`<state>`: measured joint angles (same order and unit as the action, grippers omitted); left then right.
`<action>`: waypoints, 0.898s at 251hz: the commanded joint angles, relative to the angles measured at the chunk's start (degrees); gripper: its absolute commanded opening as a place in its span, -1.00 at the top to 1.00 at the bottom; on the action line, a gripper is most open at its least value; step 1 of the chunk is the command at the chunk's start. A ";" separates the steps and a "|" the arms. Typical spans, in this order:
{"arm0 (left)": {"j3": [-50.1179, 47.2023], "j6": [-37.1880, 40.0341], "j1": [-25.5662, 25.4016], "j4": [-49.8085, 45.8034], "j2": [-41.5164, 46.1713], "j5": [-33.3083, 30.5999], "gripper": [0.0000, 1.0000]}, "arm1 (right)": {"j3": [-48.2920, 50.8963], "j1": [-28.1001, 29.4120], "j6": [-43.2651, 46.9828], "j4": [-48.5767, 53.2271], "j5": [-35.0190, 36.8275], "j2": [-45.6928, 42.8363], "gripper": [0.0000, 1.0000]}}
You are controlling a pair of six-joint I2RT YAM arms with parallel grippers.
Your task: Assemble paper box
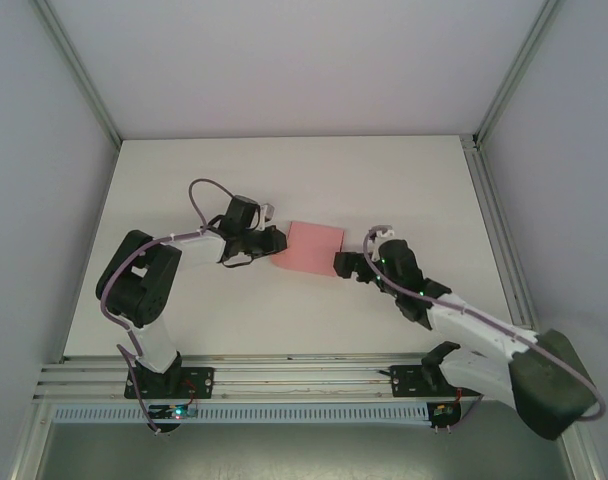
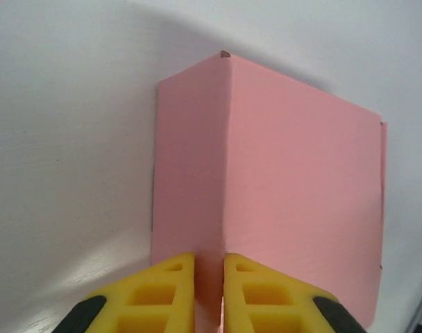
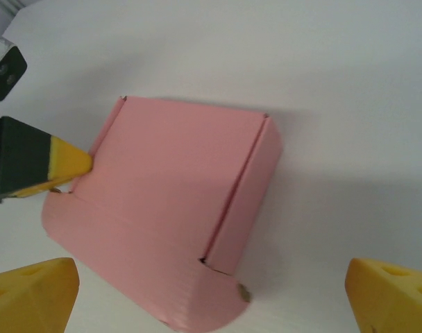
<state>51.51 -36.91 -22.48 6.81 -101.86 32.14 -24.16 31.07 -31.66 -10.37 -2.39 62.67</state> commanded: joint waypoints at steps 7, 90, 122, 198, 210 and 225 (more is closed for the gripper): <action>-3.17 -3.62 2.44 5.00 -2.76 4.50 0.85 | -4.16 -2.49 -4.81 0.96 -10.02 5.49 -0.97; -6.06 -5.37 4.29 10.79 -2.30 8.39 0.89 | -9.34 -7.44 -6.08 -1.67 -20.30 18.81 -0.96; -5.81 -5.37 4.29 10.69 -2.37 8.79 0.89 | -10.48 -9.28 -8.77 -8.15 -25.82 24.55 -0.97; -4.90 -3.70 4.29 9.59 -2.38 9.58 0.89 | -14.61 -10.86 -16.03 -22.19 -34.37 35.75 -0.88; -4.89 -3.46 4.23 9.31 -2.21 9.28 0.89 | -14.00 -11.26 -18.00 -26.34 -35.43 36.70 -0.84; -4.83 -3.10 4.28 9.19 -2.03 9.43 0.88 | -13.91 -11.51 -19.29 -28.81 -36.41 37.25 -0.76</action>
<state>46.61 -41.87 -18.63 18.61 -103.53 40.80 -37.82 20.43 -45.95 -28.71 -33.61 98.24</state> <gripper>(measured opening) 0.057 0.911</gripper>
